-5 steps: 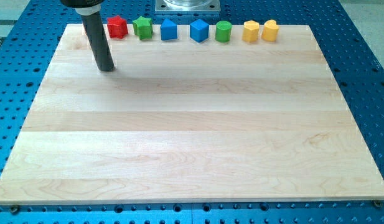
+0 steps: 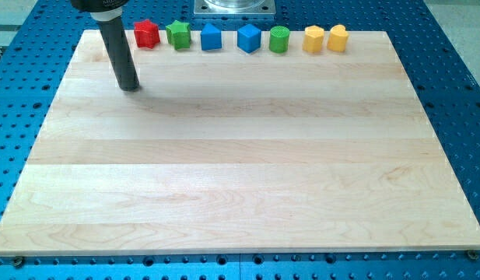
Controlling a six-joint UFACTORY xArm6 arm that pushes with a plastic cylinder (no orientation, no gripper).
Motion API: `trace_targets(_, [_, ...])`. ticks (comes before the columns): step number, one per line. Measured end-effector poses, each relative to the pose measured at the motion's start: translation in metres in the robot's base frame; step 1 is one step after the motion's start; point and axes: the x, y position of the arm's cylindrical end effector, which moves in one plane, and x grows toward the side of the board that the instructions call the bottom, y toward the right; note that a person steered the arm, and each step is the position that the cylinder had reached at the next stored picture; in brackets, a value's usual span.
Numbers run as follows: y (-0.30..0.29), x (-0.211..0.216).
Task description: Move your arm below the hexagon
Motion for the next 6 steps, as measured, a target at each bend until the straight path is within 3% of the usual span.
trace_targets(1, [0.000,0.006])
trace_targets(4, [0.075,0.022])
trace_targets(6, [0.277,0.039])
